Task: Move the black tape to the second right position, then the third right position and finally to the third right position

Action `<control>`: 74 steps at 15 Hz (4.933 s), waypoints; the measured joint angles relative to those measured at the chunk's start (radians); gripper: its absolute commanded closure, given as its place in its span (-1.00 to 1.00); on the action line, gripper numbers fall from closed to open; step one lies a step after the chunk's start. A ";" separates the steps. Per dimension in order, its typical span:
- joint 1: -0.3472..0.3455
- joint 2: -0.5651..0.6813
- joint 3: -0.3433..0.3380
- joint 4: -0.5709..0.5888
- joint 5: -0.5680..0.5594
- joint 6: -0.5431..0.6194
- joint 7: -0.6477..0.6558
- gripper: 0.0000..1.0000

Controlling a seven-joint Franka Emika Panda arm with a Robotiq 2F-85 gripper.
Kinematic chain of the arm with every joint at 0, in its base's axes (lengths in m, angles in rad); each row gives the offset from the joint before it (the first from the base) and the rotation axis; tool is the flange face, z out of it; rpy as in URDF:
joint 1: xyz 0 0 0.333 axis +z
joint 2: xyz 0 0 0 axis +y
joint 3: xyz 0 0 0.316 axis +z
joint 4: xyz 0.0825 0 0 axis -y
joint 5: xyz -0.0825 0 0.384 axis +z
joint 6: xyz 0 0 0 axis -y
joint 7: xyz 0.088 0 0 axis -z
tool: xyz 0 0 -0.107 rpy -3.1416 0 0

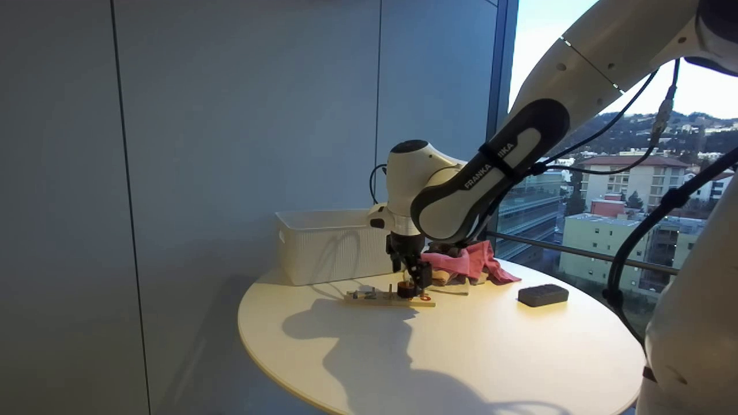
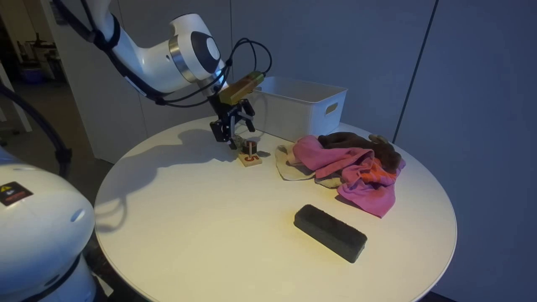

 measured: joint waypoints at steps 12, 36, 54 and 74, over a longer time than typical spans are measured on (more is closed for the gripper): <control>0.014 0.004 -0.009 0.046 0.169 -0.065 -0.212 -1.00; -0.017 0.161 -0.050 0.161 0.346 -0.091 -0.178 0.39; 0.019 -0.103 -0.050 0.108 0.369 -0.157 -0.331 0.49; 0.038 0.070 -0.011 0.104 0.173 -0.007 -0.314 0.49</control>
